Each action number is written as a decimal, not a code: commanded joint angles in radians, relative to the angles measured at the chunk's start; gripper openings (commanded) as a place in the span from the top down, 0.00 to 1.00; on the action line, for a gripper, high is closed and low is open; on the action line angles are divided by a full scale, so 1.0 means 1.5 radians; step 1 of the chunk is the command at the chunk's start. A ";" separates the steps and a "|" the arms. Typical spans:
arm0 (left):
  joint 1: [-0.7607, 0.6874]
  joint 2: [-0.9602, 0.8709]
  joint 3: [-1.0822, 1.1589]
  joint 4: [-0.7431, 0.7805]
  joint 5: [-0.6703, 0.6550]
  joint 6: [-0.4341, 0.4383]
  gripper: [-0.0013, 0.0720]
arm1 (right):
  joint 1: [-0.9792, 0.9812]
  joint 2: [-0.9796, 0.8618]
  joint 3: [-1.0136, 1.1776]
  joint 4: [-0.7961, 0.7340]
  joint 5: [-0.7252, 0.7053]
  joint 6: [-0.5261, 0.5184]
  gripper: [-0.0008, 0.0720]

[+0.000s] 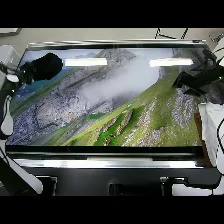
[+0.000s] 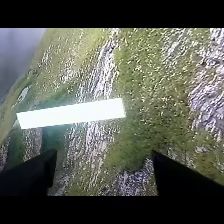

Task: Fold the clothes and pants, and hang the long-sleeved shirts on hangers.

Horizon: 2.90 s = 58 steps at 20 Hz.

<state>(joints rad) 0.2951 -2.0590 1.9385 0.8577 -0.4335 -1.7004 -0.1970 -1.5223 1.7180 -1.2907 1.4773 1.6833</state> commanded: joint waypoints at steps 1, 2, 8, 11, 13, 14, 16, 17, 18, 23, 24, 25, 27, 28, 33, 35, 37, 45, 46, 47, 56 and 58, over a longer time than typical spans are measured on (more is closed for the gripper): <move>-0.052 0.155 0.001 0.029 -0.141 0.271 0.96 | 0.001 0.002 0.001 0.014 -0.033 -0.014 0.07; -0.080 0.213 0.000 0.064 -0.204 0.297 0.96 | 0.001 0.008 0.001 0.016 -0.052 -0.022 0.07; -0.394 0.413 -0.128 0.124 -0.396 0.259 0.96 | 0.001 0.098 0.002 0.012 -0.140 -0.033 0.07; -0.612 0.381 -0.226 0.124 -0.327 0.164 0.96 | 0.001 0.157 0.002 0.013 -0.142 -0.033 0.07; -0.747 0.325 -0.259 0.124 -0.248 0.135 0.96 | 0.001 0.192 0.002 0.012 -0.139 -0.033 0.07; -0.804 0.288 -0.258 0.123 -0.222 0.118 0.96 | 0.001 0.207 0.002 0.012 -0.133 -0.034 0.07; -0.875 0.234 -0.258 0.124 -0.187 0.063 0.95 | 0.001 0.224 0.002 0.011 -0.109 -0.033 0.07; -0.887 0.218 -0.253 0.124 -0.193 0.044 0.75 | 0.001 0.226 0.002 0.012 -0.084 -0.033 0.07; -0.880 0.214 -0.245 0.125 -0.223 0.040 0.24 | 0.001 0.224 0.002 0.011 -0.048 -0.037 0.07; -0.624 0.289 -0.170 0.241 -0.555 0.055 0.02 | 0.001 0.192 -0.057 0.016 0.109 -0.055 0.07; -0.556 0.312 -0.173 0.251 -0.612 0.062 0.02 | 0.001 0.192 -0.104 0.016 0.119 -0.058 0.07; -0.485 0.337 -0.188 0.252 -0.663 0.072 0.02 | 0.001 0.192 -0.165 0.015 0.130 -0.069 0.07; -0.364 0.397 -0.274 0.249 -0.720 0.096 0.03 | 0.001 0.192 -0.294 0.016 0.124 -0.091 0.07; -0.310 0.439 -0.352 0.249 -0.723 0.114 0.03 | 0.001 0.192 -0.350 0.018 0.102 -0.091 0.07; -0.118 0.599 -0.759 0.155 -0.598 0.194 0.03 | 0.001 0.192 -0.535 0.080 -0.008 -0.092 0.07; -0.095 0.596 -0.840 0.112 -0.561 0.228 0.03 | 0.001 0.192 -0.558 0.104 -0.017 -0.102 0.07; -0.094 0.592 -0.879 0.107 -0.516 0.234 0.03 | 0.001 0.192 -0.559 0.115 -0.016 -0.102 0.07; -0.134 0.553 -0.889 0.057 -0.419 0.224 0.22 | 0.001 0.192 -0.566 0.121 -0.053 -0.103 0.07; -0.151 0.551 -0.889 0.056 -0.399 0.204 0.31 | 0.001 0.191 -0.573 0.117 -0.065 -0.103 0.07; -0.167 0.549 -0.889 0.056 -0.382 0.188 0.40 | 0.001 0.191 -0.583 0.112 -0.082 -0.102 0.07; -0.185 0.625 -0.889 0.056 -0.409 0.227 0.96 | 0.001 0.191 -0.676 0.208 -0.258 -0.121 0.04; -0.185 0.659 -0.889 0.056 -0.409 0.227 0.96 | 0.001 0.189 -0.676 0.232 -0.294 -0.120 0.05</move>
<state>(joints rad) 0.0189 -1.1297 0.6060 0.9436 -1.0397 -1.3674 -0.1967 -1.2354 0.7189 -1.0080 1.1351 1.5131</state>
